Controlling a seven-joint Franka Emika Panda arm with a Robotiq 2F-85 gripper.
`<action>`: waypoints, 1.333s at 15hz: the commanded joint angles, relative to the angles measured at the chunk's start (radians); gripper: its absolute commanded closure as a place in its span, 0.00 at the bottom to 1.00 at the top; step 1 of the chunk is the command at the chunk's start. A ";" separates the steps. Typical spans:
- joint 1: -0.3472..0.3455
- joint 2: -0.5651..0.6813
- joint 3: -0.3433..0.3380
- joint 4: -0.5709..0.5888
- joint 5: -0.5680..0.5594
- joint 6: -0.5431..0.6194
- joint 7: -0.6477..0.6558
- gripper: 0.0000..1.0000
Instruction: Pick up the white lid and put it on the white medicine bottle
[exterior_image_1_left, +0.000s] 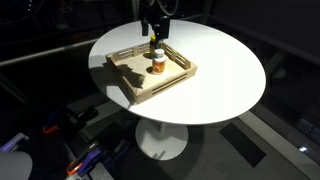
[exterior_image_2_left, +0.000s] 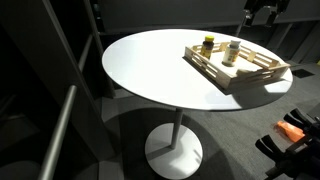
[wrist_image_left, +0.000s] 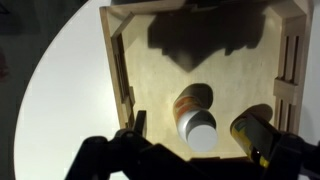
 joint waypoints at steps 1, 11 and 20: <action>-0.013 -0.113 0.002 -0.052 -0.030 -0.119 0.002 0.00; -0.029 -0.242 0.010 -0.073 -0.060 -0.289 0.000 0.00; -0.028 -0.228 0.011 -0.073 -0.060 -0.287 0.000 0.00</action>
